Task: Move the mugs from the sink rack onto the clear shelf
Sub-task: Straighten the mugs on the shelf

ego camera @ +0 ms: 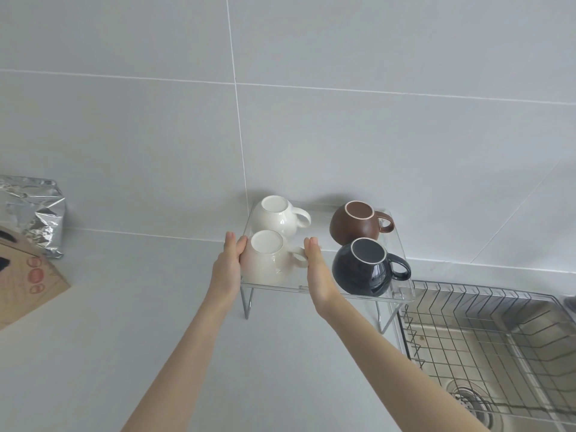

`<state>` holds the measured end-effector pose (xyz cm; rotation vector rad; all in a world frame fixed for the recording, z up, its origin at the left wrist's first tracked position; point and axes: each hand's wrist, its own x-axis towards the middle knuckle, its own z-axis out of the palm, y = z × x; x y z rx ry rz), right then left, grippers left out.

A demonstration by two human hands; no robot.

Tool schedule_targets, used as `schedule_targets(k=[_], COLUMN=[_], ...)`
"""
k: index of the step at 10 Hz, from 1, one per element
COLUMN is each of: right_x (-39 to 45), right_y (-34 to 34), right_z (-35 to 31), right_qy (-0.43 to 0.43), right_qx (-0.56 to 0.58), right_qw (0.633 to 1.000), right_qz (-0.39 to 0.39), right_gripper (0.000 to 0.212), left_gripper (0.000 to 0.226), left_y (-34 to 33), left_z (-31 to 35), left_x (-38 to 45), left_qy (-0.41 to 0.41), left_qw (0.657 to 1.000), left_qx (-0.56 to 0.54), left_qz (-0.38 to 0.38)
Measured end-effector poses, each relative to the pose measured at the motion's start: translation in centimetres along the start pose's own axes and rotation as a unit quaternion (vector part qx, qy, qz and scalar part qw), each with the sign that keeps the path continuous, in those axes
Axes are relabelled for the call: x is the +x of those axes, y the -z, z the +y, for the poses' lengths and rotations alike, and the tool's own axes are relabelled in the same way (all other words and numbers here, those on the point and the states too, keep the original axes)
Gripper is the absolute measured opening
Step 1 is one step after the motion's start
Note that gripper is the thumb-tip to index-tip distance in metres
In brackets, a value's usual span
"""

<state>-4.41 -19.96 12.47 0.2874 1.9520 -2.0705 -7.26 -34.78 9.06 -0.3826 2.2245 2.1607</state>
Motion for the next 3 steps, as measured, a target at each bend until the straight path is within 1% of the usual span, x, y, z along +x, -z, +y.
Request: schedule_targets(k=[1,2,3], right_x=[0.3,1.1,1.0], right_y=[0.2,0.6,1.2], right_z=[0.3,0.7,0.4], right_qy=[0.005,-0.004,0.000], right_qx=[-0.007,-0.031,-0.071], right_qw=[1.000,0.999,0.997], right_qz=[0.000,-0.008,-0.017], right_gripper=[0.054,0.057,0.056], left_gripper=[0.063,0.064,0.053], left_y=[-0.1,-0.5,-2.0], left_z=[0.0,1.0,3.2], left_x=[-0.1,-0.3,-0.8], left_qy=[0.001,0.006,0.048], left_qw=[1.000,0.998,0.988], left_qx=[0.013,0.054,0.141], left_qz=[0.008,0.022,0.046])
